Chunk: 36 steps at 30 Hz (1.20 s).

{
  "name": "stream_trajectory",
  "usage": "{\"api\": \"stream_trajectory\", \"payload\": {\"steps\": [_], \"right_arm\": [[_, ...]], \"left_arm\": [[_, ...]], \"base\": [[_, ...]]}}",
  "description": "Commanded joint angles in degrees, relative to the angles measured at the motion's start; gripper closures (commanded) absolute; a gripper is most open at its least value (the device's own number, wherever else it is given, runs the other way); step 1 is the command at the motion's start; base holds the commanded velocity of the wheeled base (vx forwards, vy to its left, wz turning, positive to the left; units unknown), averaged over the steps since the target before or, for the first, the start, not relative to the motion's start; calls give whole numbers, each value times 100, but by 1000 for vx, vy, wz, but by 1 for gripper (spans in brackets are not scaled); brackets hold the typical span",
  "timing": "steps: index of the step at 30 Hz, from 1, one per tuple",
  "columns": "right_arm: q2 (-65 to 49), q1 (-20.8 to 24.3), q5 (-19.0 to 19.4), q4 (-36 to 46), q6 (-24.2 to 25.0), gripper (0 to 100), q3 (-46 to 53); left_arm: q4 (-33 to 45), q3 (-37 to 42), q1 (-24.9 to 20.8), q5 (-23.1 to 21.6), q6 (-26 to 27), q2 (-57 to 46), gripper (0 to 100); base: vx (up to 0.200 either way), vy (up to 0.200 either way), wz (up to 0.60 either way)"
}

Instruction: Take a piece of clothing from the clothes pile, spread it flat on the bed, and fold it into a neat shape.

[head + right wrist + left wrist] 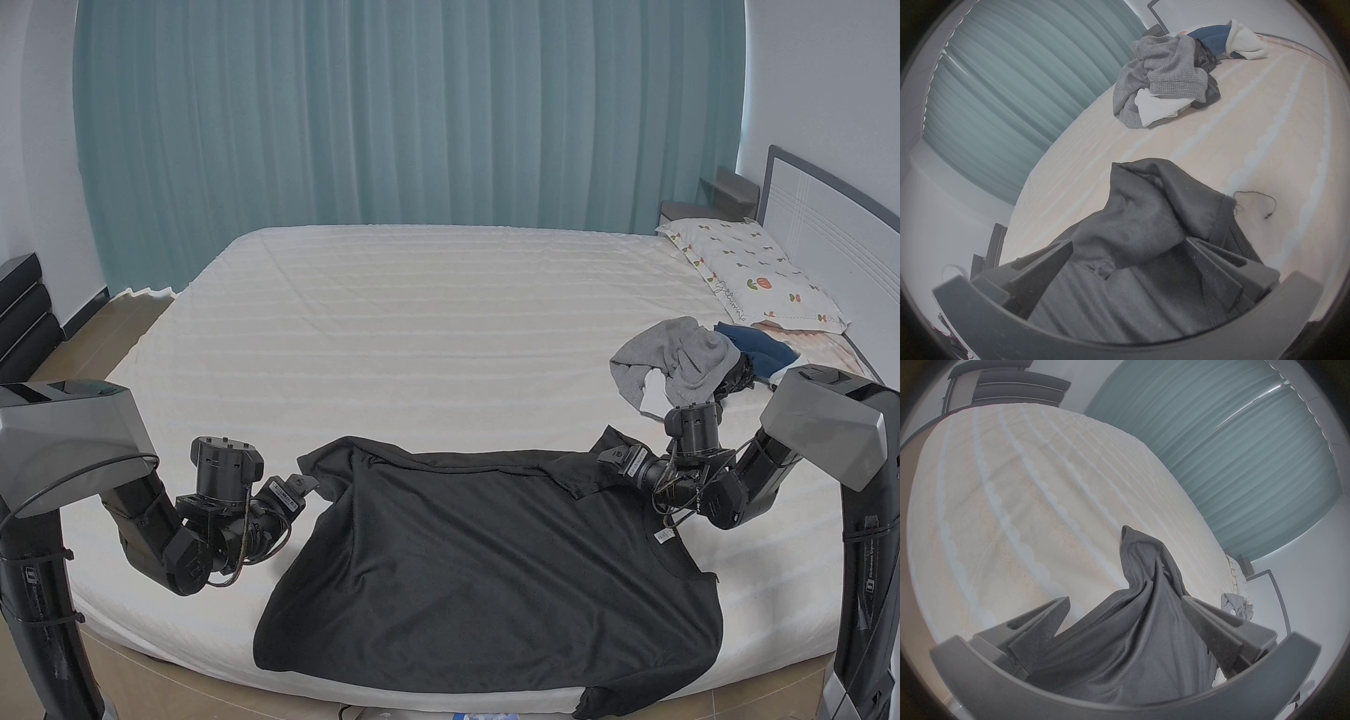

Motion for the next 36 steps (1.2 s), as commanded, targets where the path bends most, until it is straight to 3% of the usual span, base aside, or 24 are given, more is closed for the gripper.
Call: {"api": "stream_trajectory", "payload": {"steps": [1,15,16,20,24,30,31,36], "right_arm": [[244,0,-35,29,-7,100,-295],[507,-176,-44,301,90,100,-1886],[824,-176,-193,266,169,100,-2597],[1290,-194,-510,459,108,100,-3749],[1703,-176,-519,1066,90,100,-4628],[2037,-246,-545,1145,90,100,-5410],[2054,-264,-536,1136,90,0,-5445],[2081,-264,-545,1163,81,0,-5243]], "left_arm": [[0,-18,0,5,-6,21,0],[0,-18,18,32,3,48,0],[-8,-27,26,32,3,92,0],[-8,-27,26,32,3,153,0],[-8,-53,26,41,3,171,0],[-8,-71,62,41,3,206,0],[-8,-71,62,41,3,206,0],[-8,-71,62,41,3,206,0]], "base": [[0,0,0],[0,0,0],[0,0,0],[0,0,0],[0,0,0],[0,0,0],[0,0,0],[0,0,0]]}}
